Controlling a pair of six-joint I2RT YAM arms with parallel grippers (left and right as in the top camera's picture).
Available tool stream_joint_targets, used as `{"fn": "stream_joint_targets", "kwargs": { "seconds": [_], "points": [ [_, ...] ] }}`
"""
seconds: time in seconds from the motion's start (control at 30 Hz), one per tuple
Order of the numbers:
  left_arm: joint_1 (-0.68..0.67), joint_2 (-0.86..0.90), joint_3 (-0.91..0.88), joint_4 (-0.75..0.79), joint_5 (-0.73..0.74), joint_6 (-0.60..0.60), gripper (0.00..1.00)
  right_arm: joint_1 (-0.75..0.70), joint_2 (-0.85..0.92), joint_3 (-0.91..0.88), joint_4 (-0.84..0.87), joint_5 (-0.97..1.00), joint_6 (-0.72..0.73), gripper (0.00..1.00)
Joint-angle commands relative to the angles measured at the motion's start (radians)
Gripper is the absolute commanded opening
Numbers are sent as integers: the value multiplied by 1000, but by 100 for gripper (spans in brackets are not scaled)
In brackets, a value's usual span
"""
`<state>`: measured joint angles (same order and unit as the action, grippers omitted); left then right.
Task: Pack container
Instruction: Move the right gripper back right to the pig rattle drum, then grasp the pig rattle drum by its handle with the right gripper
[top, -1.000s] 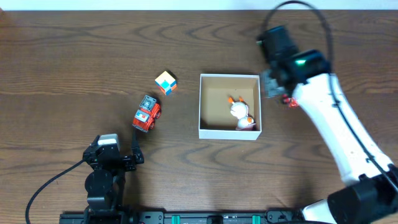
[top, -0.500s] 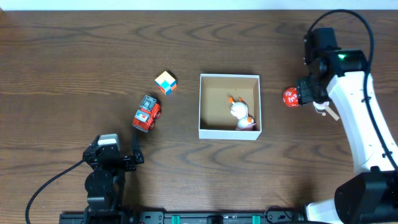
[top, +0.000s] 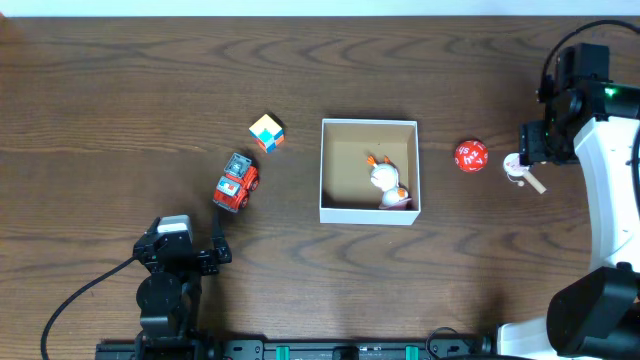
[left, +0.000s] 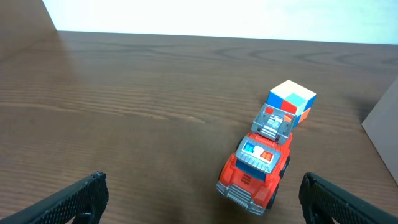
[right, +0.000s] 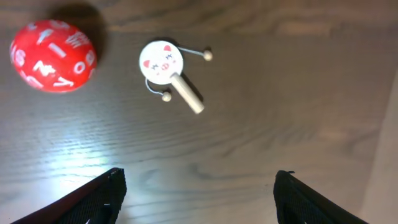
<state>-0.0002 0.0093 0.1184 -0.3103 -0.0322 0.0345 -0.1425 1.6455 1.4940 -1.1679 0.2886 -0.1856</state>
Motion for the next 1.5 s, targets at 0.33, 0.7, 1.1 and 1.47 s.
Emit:
{"fn": "stream_joint_targets", "kwargs": {
  "seconds": [0.33,0.7,1.1,1.47],
  "points": [
    [6,-5,-18,-21,6,14,98,-171,13,-171,201,-216,-335,80],
    [6,-5,-18,-21,6,14,98,-245,105,-312,383,-264,-520,75],
    [5,-5,-18,-21,6,14,98,-251,277,-330,529,-275,-549,61],
    [6,-5,-18,-21,6,14,98,-249,324,-327,528,-302,-543,4]
  ]
}}
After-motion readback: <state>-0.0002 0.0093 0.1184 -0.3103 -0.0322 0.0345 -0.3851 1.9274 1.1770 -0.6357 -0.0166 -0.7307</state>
